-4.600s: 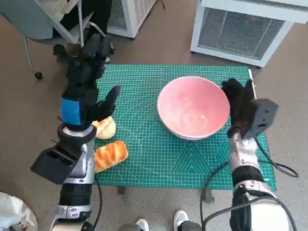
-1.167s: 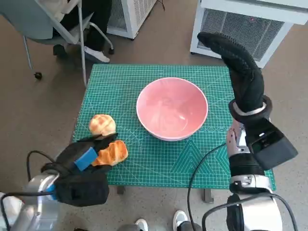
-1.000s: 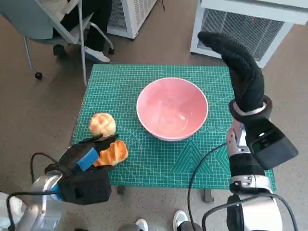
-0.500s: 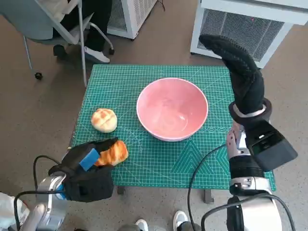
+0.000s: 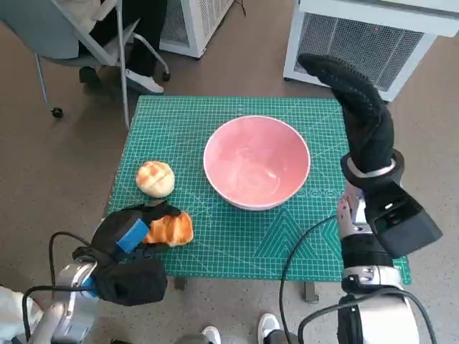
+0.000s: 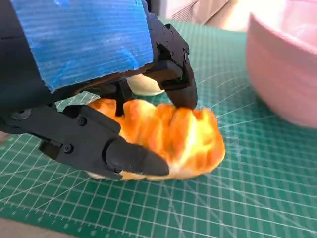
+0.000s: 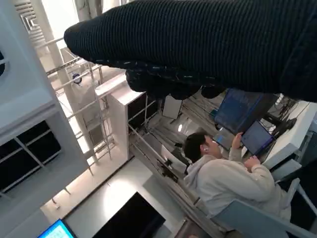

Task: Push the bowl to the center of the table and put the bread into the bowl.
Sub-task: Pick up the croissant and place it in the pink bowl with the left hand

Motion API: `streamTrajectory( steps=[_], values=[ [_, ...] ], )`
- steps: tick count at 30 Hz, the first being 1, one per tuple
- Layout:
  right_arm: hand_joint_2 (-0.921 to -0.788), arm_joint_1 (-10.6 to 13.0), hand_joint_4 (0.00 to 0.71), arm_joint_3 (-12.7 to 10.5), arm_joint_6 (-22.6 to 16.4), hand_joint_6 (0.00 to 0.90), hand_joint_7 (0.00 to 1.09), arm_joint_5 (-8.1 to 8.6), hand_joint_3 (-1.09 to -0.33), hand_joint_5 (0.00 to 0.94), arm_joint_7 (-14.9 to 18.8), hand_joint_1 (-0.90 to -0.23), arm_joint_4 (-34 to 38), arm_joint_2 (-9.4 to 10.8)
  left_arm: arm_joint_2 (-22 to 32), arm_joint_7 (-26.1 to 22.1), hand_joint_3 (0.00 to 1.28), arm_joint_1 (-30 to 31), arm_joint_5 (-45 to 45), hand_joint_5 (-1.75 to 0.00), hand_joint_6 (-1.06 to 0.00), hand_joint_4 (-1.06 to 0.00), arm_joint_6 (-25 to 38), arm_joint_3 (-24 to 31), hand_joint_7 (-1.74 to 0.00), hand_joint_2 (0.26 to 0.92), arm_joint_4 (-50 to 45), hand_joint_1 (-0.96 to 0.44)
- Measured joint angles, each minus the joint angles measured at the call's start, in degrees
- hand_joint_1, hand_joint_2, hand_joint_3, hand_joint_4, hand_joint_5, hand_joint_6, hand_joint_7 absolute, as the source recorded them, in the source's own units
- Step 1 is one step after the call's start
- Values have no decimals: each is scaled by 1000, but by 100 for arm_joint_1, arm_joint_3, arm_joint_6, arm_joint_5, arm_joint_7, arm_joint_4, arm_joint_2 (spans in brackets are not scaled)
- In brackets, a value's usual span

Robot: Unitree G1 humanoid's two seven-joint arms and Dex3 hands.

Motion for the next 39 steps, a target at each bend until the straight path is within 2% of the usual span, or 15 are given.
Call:
streamTrajectory(
  steps=[8, 12, 18, 22, 26, 35, 39],
  values=[
    [-921, 22, 260, -4, 18, 261, 164, 17, -749, 3, 2, -558, -34, -18, -74, -153, 74, -207, -199, -1137, -552, -754, 245, 442, -1194, 920, -1195, 1],
    [-921, 26, 260, -5, 19, 260, 166, 16, -750, 2, 2, -548, -35, -20, -250, -29, 75, -682, -199, -1145, -558, -746, 321, 624, -1188, 920, -1646, 1],
    [-921, 65, 261, -17, 20, 258, 169, 19, -753, 2, 3, -543, -44, -50, -627, 448, 70, -1597, -84, -1117, -567, -745, 259, 616, -1209, 920, -1816, 0],
    [-921, 118, 261, -17, 21, 256, 170, 15, -752, 2, 2, -549, -58, -67, -885, 841, 61, -2245, 71, -1097, -577, -754, 33, 433, -1209, 920, -1534, 0],
    [-921, 153, 261, -16, 22, 253, 172, 3, -753, 2, -14, -551, -93, -103, -1077, 1107, 27, -2946, 221, -1028, -625, -809, -288, 136, -1168, 915, -905, 0],
    [-921, 204, 261, 3, 63, 251, 177, -51, -758, 1, -122, -548, -271, -143, -1364, 1064, 9, -4308, 301, -939, -635, -860, -777, -591, -1185, 911, 753, 0],
    [-921, 231, 261, 24, 87, 250, 179, -66, -758, 1, -172, -550, -358, -150, -1450, 981, 33, -4679, 296, -991, -590, -817, -994, -872, -1227, 918, 1601, 0]
  ],
)
